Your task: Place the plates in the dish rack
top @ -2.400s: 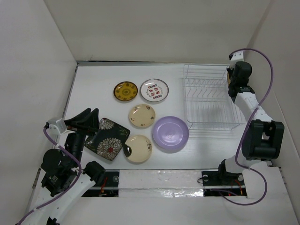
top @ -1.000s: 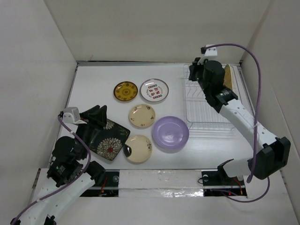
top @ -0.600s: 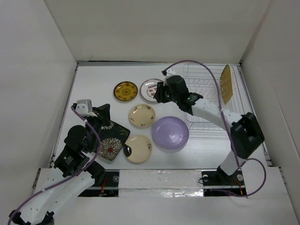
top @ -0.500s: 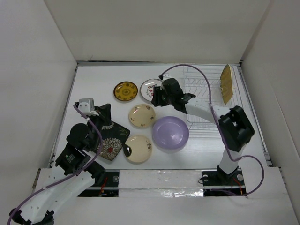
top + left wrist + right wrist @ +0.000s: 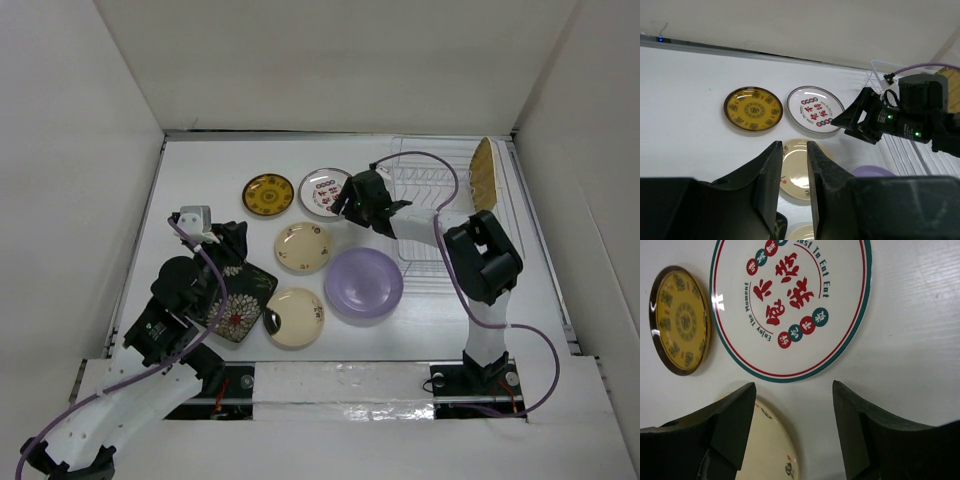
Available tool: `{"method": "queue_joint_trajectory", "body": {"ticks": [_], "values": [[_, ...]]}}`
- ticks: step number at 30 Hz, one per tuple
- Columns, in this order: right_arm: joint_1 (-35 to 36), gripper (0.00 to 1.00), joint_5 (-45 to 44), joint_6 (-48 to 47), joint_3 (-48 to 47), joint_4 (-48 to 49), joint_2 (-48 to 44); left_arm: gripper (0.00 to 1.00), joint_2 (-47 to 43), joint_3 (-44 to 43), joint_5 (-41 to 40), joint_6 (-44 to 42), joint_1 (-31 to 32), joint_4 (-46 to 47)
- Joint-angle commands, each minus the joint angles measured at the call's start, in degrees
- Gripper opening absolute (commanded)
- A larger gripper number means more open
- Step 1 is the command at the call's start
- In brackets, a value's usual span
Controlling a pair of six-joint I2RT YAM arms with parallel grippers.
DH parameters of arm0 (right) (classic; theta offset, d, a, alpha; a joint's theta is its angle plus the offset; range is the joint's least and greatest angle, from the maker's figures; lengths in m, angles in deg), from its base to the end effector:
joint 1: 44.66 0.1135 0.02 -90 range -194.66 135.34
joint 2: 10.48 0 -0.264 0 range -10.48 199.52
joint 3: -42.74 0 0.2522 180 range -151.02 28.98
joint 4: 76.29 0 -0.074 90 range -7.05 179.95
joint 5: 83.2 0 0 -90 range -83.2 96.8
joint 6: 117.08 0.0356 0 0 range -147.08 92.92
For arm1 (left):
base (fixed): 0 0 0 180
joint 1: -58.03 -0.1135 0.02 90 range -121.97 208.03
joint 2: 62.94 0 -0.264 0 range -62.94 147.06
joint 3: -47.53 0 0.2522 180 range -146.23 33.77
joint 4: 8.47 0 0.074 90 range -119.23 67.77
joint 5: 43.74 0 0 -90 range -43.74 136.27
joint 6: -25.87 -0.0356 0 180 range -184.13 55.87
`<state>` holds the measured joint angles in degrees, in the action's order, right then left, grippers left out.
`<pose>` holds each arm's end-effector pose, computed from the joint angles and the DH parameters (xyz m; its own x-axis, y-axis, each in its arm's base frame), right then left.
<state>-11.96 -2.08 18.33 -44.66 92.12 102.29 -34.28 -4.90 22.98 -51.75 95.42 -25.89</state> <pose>0.3710 0.2316 0.1832 -0.6614 0.4115 -0.6271 0.0585 0.8618 0.5039 0.1080 -0.0648 0.3536 0.0332 -0.2732 -0.9614 0.2588 0.9314 -0.2558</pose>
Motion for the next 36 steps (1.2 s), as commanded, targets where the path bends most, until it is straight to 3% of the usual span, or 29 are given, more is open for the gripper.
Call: {"method": "queue_joint_trajectory", "body": {"ticks": [1, 12, 18, 19, 22, 23, 25, 27, 36], "values": [[0.51, 0.68, -4.39, 10.56, -0.18, 3.98, 1.92, 0.24, -1.77, -0.44, 1.49, -0.34, -0.03, 2.96], [1.04, 0.62, -6.32, 23.57, -5.54, 0.90, 8.34, 0.27, -6.77, -0.26, 6.15, 0.54, -0.03, 3.31], [1.57, 0.48, -6.49, 28.15, -8.61, 1.34, 12.47, 0.28, -9.85, 0.27, 6.50, 0.71, -0.03, 3.31], [2.09, 0.39, -7.19, 28.50, -8.79, 1.43, 12.65, 0.28, -10.03, 0.35, 6.50, 0.71, -0.03, 3.31], [2.71, 0.27, -9.65, 28.51, -9.93, 0.64, 12.56, 0.28, -9.94, 0.18, 6.68, 0.80, -0.03, 3.31], [3.32, 0.18, -10.27, 28.51, -10.11, 0.55, 12.30, 0.28, -9.86, 0.18, 6.76, 0.80, -0.03, 3.31], [3.33, 0.08, -12.11, 28.16, -10.46, 0.55, 11.33, 0.28, -10.03, 0.18, 6.77, 0.71, -0.03, 3.31], [3.94, 0.02, -13.69, 27.20, -10.64, 0.20, 9.67, 0.28, -10.03, 0.27, 6.68, 0.80, -0.03, 3.31], [7.11, 0.00, -25.21, 15.61, -9.59, 3.09, 0.88, 0.28, -9.95, 0.18, 6.33, 0.63, -0.03, 3.31]]}}
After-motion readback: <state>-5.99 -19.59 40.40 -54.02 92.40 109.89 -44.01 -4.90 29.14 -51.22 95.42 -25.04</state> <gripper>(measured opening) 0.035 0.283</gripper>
